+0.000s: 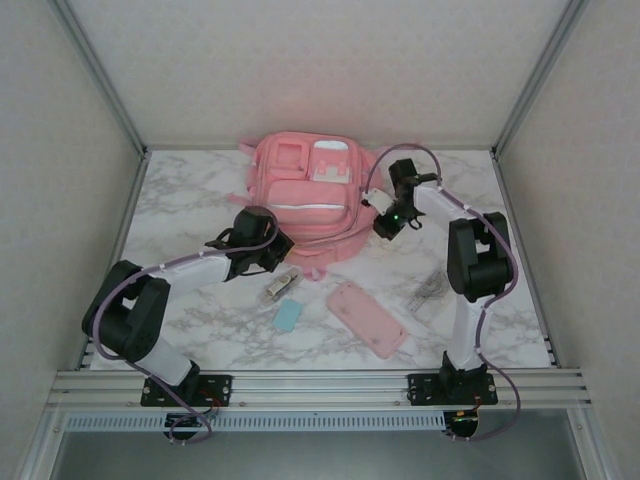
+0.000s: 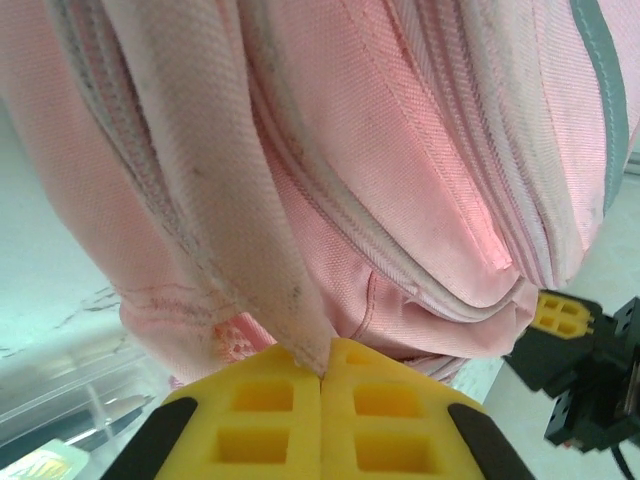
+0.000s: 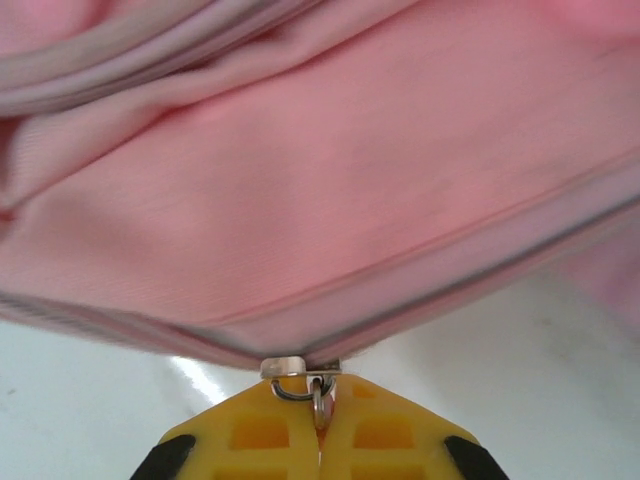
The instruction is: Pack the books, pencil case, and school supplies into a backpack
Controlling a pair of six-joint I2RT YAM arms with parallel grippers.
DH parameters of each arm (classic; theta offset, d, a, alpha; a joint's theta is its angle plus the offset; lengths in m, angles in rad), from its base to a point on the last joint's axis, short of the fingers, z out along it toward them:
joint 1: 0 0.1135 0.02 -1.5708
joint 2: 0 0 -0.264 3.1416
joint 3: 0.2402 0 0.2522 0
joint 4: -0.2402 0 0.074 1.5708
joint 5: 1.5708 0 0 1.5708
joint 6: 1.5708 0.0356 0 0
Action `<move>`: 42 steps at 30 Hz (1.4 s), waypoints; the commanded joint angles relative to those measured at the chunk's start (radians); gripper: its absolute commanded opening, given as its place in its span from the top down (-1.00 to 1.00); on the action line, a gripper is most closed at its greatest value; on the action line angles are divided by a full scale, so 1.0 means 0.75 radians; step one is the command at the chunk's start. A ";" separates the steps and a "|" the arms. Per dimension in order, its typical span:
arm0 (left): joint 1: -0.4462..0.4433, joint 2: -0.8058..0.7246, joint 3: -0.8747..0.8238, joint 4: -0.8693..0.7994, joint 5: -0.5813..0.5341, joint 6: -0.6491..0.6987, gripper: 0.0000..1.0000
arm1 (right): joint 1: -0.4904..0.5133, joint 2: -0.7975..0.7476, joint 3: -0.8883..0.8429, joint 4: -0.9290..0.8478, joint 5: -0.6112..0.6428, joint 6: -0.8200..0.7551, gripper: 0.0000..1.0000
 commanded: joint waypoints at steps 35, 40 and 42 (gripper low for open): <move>0.102 -0.100 0.087 -0.200 -0.202 0.208 0.66 | -0.076 0.020 0.185 0.233 0.146 0.530 0.13; 0.104 -0.107 0.131 -0.209 -0.299 0.249 -0.35 | -0.071 -0.035 0.209 0.246 0.088 0.783 0.04; 0.102 -0.113 0.139 -0.204 -0.326 0.259 -0.48 | -0.065 0.005 0.267 0.269 0.035 0.937 0.01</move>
